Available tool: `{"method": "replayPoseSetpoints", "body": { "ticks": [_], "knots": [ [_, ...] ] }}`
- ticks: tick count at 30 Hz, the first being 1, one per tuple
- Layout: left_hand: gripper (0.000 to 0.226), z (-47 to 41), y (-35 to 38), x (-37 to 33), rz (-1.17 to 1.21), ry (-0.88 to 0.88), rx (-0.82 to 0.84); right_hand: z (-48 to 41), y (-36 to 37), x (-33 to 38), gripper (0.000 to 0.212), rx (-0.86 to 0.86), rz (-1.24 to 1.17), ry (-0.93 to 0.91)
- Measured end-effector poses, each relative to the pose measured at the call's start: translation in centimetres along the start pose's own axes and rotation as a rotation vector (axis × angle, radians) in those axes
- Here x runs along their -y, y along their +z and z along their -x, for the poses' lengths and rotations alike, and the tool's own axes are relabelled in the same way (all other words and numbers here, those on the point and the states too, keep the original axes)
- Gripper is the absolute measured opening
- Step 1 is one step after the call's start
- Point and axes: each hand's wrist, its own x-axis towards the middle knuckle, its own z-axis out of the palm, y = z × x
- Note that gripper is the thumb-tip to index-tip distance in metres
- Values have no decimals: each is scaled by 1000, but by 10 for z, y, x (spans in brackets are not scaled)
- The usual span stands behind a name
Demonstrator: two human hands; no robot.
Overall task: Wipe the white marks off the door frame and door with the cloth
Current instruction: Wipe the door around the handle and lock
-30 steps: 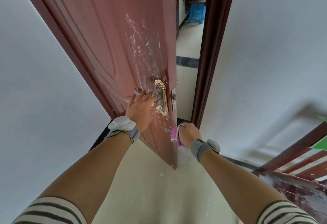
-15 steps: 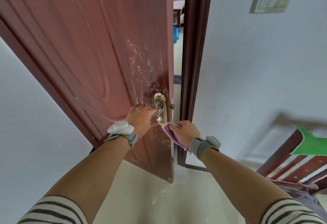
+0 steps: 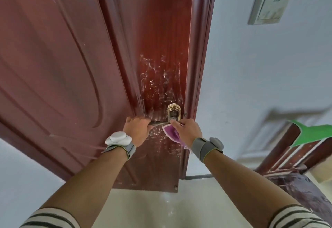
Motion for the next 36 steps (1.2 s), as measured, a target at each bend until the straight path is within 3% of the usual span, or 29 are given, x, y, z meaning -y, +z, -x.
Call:
{"method": "replayPoseSetpoints", "body": {
  "ticks": [7,18,36],
  "knots": [
    [25,-36,5,3,137,-65,111,-37,-2,8,48,49,-54,126],
    [24,-70,35,-3,361,-208,186,-86,-1,15,48,38,95,81],
    [29,-102,34,-1,327,-255,131,-121,3,20,51,30,114,81]
  ]
}}
